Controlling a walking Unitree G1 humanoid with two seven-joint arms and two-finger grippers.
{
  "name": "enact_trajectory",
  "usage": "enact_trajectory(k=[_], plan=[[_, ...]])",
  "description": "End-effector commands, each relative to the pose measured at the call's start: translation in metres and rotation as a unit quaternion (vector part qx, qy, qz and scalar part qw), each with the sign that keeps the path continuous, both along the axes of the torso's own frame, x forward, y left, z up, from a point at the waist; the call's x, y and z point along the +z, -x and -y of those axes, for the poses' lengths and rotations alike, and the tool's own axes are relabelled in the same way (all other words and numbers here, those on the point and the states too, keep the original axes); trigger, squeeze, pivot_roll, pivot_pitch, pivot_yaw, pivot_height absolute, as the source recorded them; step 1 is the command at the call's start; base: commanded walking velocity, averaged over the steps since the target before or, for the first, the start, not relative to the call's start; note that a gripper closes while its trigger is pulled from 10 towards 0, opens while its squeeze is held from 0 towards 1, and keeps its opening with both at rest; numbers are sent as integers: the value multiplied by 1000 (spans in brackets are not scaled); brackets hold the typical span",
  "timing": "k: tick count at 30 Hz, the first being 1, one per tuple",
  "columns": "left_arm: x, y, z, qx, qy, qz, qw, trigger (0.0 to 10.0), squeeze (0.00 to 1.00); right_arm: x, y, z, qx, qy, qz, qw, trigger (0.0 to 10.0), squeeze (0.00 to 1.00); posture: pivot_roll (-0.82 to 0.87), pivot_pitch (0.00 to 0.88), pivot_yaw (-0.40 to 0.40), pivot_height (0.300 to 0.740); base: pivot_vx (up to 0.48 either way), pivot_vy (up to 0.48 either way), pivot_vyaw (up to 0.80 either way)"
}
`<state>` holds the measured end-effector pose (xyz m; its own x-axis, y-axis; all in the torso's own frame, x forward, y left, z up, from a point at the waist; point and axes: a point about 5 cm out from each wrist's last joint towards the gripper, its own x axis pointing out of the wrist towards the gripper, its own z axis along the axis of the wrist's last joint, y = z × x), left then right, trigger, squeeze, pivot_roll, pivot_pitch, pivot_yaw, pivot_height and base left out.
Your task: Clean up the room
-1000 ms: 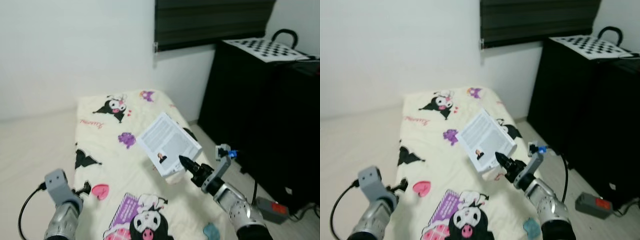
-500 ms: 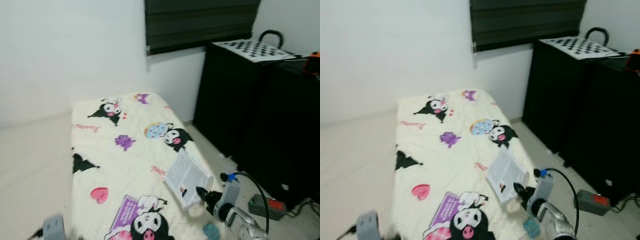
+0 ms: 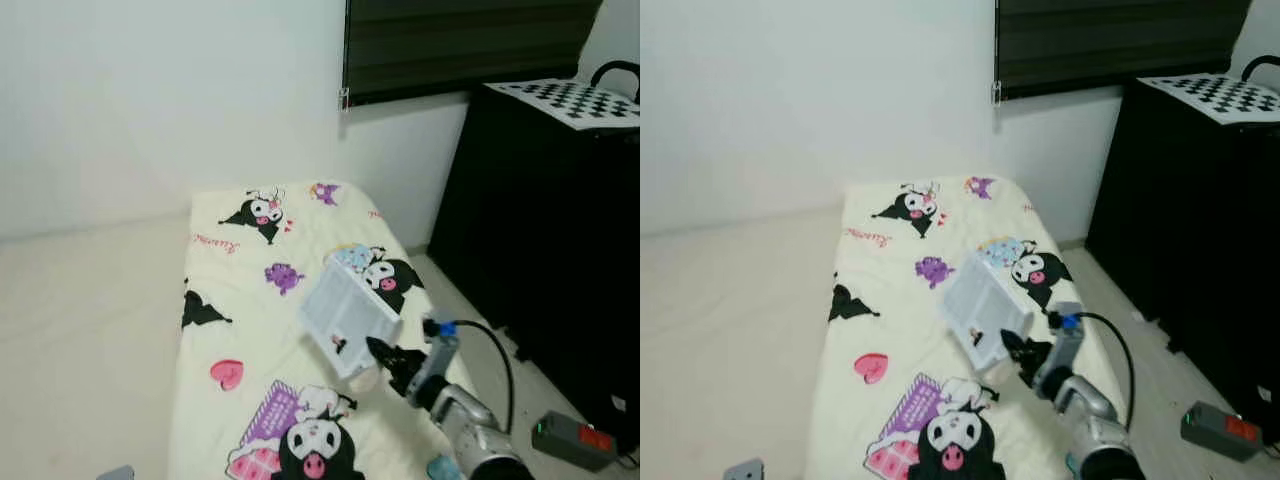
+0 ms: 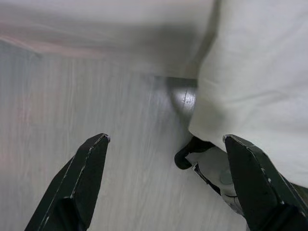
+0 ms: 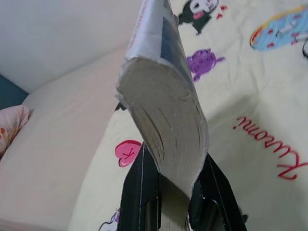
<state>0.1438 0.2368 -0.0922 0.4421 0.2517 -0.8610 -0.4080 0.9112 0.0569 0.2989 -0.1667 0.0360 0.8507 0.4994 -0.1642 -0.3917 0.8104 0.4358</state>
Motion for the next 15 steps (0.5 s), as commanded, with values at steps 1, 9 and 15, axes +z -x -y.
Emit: enact_trajectory(k=[1,9,15], plan=[[-2,8,-3,-11,-3,-10,1000,10000,0,17,-9,-6,11,-9,49,999,10000,0,-64,0,-16,735,0,0,750],[-2,8,-2,-27,-4,-8,1000,10000,0,25,-12,-13,30,-7,70,997,10000,0,-63,0,-15,735,0,0,747],[-2,8,0,-41,-6,-7,999,10000,0,28,-13,-15,35,-9,78,996,10000,0,-63,0,-19,735,0,0,744]])
